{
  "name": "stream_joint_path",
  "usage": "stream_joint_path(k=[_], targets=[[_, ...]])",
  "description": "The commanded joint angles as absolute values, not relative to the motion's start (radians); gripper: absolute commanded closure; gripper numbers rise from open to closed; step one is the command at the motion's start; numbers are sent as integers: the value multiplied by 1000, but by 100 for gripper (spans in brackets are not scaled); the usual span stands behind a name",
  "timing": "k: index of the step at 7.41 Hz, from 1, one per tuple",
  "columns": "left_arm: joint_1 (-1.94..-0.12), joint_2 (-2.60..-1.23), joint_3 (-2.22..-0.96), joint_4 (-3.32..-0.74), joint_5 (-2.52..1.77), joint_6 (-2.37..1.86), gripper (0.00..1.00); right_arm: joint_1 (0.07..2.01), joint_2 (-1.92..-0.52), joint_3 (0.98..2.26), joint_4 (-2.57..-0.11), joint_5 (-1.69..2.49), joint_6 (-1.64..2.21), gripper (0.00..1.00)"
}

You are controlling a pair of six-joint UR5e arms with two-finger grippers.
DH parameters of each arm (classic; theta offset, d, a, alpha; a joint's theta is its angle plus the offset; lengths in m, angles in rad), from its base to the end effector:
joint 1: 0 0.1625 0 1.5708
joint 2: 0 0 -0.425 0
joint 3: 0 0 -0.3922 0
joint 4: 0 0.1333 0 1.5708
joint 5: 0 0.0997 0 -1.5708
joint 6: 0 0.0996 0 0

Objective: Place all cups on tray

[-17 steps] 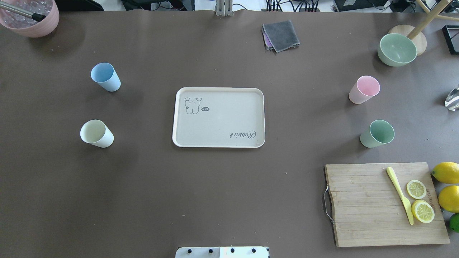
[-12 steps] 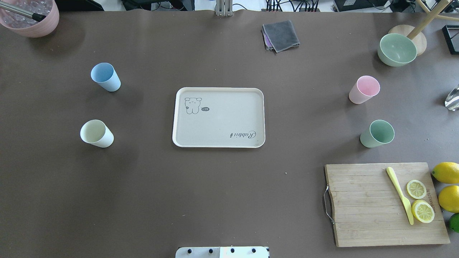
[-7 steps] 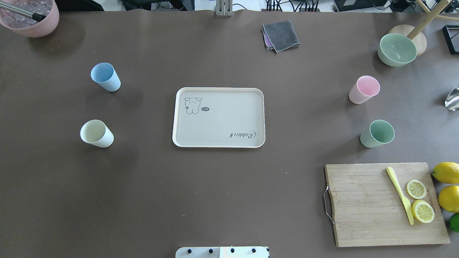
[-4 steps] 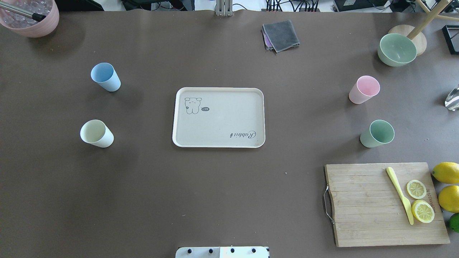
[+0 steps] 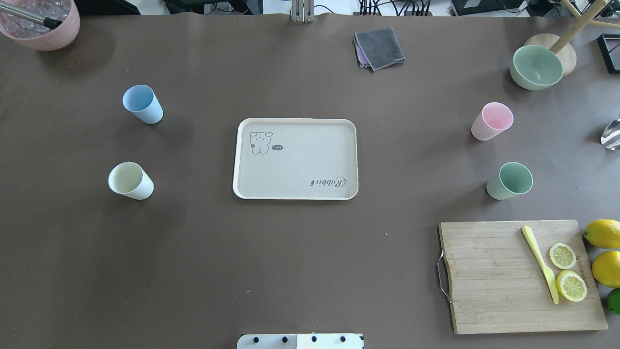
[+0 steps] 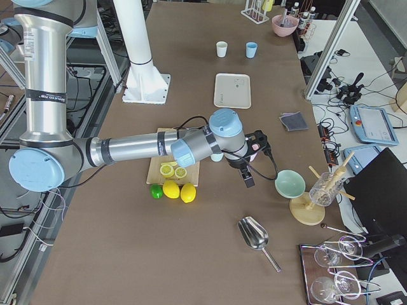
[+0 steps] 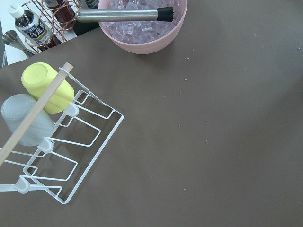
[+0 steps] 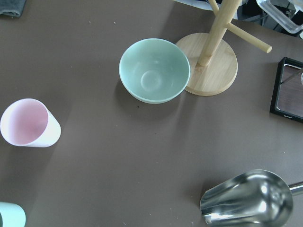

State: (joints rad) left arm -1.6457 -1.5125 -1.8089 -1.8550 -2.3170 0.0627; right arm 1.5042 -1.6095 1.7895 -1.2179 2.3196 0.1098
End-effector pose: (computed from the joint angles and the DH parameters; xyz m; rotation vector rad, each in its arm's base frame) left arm -0.1016 -0.4767 0.5374 0.4913 0.7003 0.1616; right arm 0.0326 -0.4956 0.5292 0.4409 -0.7720 -0.1591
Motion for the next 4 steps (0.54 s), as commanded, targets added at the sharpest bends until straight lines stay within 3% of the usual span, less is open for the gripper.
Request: stream_joint_path(k=[1,4], targets=[[-1545,-1544,-1796,-1884,-2316,-123,2,1375,-1505,1792,-1215,2310,384,0],[-1387,-1656,-1717,-1936,-2316,-419,2,1087,-1378,1783,-1216,2105,702,0]])
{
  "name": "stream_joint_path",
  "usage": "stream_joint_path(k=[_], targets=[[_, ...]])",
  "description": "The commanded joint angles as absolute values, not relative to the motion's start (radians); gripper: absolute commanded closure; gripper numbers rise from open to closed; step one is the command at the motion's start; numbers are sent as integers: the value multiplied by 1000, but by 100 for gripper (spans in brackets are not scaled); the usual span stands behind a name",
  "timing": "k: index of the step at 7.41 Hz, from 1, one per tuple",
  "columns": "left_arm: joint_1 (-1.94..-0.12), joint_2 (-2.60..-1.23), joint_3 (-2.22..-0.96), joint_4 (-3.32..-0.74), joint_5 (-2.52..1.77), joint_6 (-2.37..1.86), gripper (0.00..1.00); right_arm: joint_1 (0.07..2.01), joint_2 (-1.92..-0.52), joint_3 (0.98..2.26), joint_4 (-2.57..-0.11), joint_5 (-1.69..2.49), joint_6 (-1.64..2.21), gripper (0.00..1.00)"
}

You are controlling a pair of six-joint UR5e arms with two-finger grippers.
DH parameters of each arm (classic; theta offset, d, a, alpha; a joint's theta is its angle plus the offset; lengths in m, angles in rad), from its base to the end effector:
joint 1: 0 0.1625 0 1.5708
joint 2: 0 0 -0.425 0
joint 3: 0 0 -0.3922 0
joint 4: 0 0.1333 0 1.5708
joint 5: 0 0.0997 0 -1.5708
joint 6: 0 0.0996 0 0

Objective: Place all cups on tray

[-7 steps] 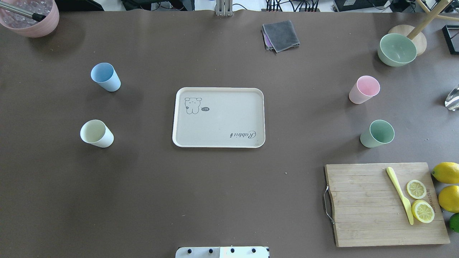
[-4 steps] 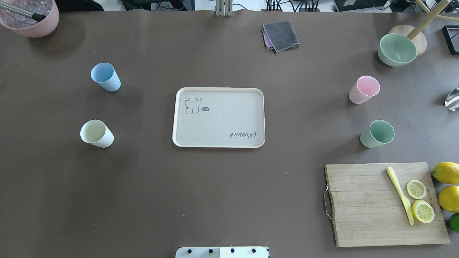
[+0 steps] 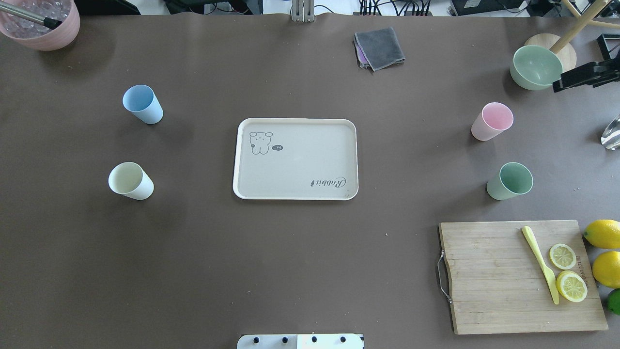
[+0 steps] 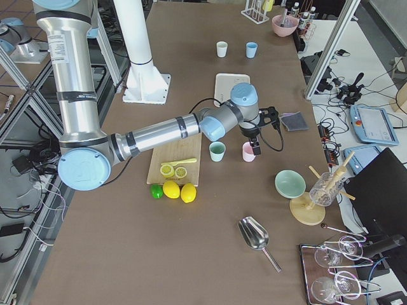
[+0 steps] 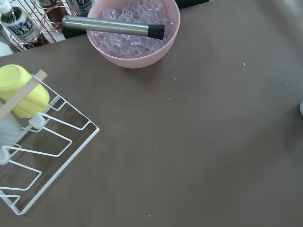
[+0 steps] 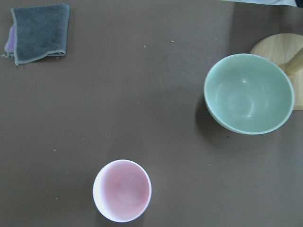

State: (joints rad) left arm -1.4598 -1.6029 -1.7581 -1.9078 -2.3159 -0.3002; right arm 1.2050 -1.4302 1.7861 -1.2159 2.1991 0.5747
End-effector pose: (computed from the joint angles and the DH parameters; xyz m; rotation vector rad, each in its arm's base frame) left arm -0.0078 -0.5239 0.5114 0.3702 0.8168 0.0309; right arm -0.1288 -0.5453 0.4427 0.3391 -0.8453 -0.0289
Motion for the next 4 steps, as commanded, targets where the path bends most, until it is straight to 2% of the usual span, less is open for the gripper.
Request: stream_joint_path(k=[1,4], targets=[[-1324,-1730,-1668,-1953,-2315,-539,2,1050,-1347,1779,-1229,2077,737,0],[-1182,-1909,-1454,-2063,-2307,-713,2,1037,-1345,1778,-1223,2077,739,0]])
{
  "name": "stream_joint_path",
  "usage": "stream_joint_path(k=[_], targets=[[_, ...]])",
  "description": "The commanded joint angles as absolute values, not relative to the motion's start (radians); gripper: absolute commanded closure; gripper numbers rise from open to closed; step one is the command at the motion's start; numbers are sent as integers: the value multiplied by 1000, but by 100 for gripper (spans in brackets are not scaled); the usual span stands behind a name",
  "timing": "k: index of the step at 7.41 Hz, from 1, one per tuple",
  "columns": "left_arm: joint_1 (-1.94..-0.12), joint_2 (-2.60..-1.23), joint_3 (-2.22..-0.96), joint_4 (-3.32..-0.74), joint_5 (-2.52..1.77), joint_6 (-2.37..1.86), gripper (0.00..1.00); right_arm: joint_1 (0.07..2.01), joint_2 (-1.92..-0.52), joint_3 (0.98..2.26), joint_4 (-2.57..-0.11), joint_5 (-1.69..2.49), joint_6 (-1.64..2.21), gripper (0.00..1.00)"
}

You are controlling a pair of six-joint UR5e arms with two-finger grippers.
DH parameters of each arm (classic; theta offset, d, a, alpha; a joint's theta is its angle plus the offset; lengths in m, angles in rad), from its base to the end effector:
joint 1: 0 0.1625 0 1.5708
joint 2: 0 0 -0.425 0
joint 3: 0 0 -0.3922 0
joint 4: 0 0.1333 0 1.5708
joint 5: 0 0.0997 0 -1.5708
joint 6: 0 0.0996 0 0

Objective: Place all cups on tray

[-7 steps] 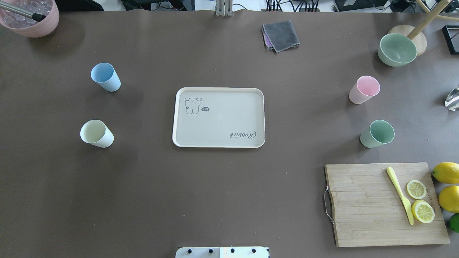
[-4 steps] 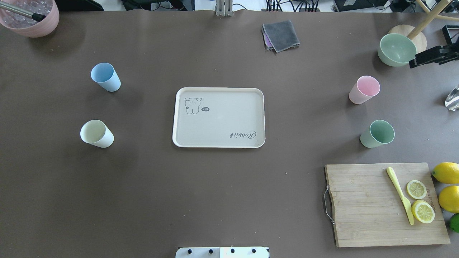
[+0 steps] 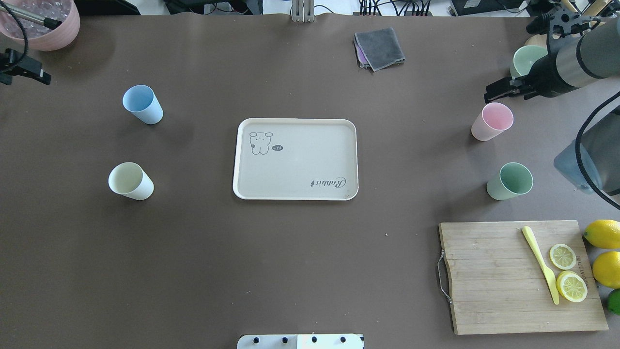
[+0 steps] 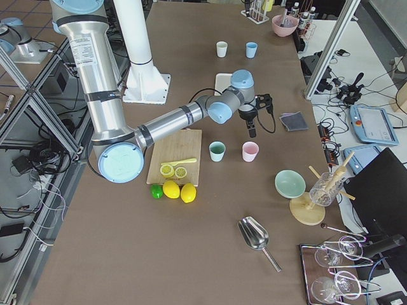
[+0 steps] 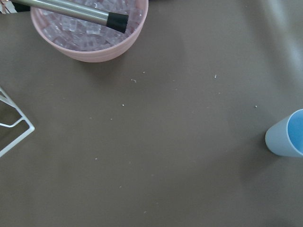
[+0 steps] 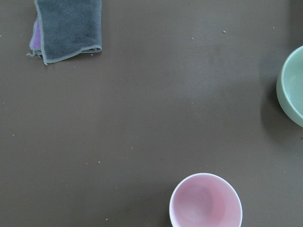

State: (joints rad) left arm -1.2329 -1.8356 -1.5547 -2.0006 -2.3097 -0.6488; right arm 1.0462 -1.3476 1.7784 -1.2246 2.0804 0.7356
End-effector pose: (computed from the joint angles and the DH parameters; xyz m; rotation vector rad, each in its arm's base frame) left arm 0.1415 -0.6024 0.4709 0.2329 0.9289 -0.0362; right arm -0.2184 -0.5466 0.4053 0.3284 -0.8368 -0.0013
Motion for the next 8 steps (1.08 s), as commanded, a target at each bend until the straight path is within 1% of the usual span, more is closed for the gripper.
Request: stream_joint_path(k=[1,2,4,7,8], targets=[[-1149,-1945,-1374,-2118,-2306,-715,2,1035,-1345,1778,-1220,2077,739,0],[-1137,-1986,-1324,-2129,-2274,-715,2,1035,-1347,1778,-1216,2075,738,0],[-1092,-2031,-1293,-2128,-2198,-757,2,1034,-1347,1776,-1216,2075,738,0],[-1039,-2031,-1289,-2141,-2195,-759,3,1034,-1348,1775,-1216,2069,738,0],[-1034,-2028,-1289,-2143,-2195,-756,30,1034,-1348,1773,-1216,2069,738,0]])
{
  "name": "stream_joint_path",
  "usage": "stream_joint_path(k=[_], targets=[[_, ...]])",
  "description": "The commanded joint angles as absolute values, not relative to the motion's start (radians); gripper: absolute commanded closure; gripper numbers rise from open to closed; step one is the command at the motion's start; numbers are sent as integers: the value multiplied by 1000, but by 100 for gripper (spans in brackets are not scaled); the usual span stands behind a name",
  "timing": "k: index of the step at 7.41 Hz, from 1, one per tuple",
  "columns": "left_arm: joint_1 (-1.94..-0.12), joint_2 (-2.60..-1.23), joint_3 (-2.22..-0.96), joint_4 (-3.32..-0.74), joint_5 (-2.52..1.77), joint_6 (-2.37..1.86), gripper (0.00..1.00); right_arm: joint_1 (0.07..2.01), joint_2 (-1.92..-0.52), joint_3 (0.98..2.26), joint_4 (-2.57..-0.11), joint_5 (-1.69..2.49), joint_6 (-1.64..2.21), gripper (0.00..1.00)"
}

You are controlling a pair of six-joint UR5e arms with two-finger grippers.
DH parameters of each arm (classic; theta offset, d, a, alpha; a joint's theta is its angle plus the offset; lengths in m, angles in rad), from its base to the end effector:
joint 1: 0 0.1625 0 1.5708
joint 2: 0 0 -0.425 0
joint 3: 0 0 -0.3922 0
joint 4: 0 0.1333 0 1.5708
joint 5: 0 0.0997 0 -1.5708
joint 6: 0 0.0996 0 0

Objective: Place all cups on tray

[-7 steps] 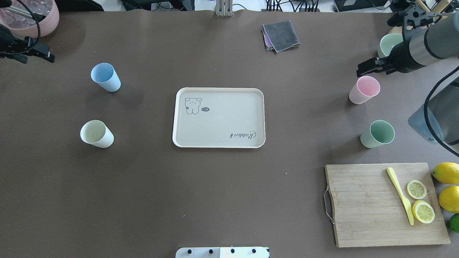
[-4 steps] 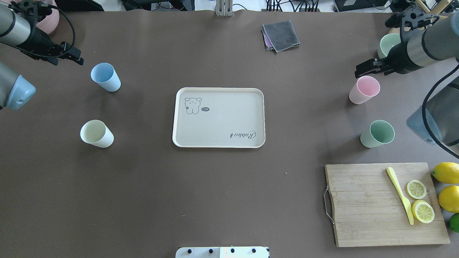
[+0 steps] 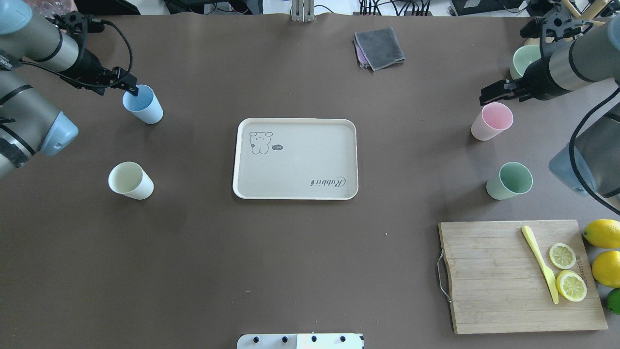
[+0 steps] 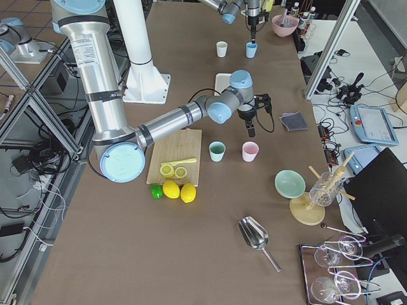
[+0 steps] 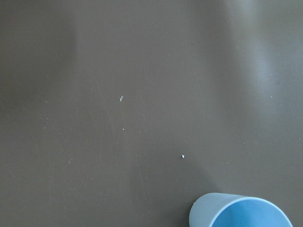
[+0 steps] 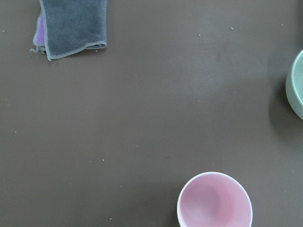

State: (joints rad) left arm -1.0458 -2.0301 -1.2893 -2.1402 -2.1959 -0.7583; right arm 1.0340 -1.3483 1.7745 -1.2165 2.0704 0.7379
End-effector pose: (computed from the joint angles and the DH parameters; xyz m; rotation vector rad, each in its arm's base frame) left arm 0.2872 -0.6455 0.4656 0.2217 0.9070 0.0173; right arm -0.2247 -0.5450 0.4069 0.3314 -0.8339 -0.0075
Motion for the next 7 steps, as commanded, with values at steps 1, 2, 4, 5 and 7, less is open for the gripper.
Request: stream_joint_path(k=[1,2,4,5,7], targets=[[-1025,-2023,-1290,-2148,-2195,-750,57,1034,-1348,1772,-1216,2069,738,0],[-1023,-2022,-1289,-2148,-2195,-750,81,1034,-1348,1772,-1216,2068,738,0],[-1017,-2026,-1292,-2149,-2195,-749,100,1034,-1348,1772,-1216,2068,738,0],[-1017,-2040,-1299,-2145,-2197,-759,100,1034,-1348,1772,-1216,2068,738,0],[-1019,-2103,-1324,-2126,-2195,-863,100,1035,-1348,1773,-1216,2068,738,0]])
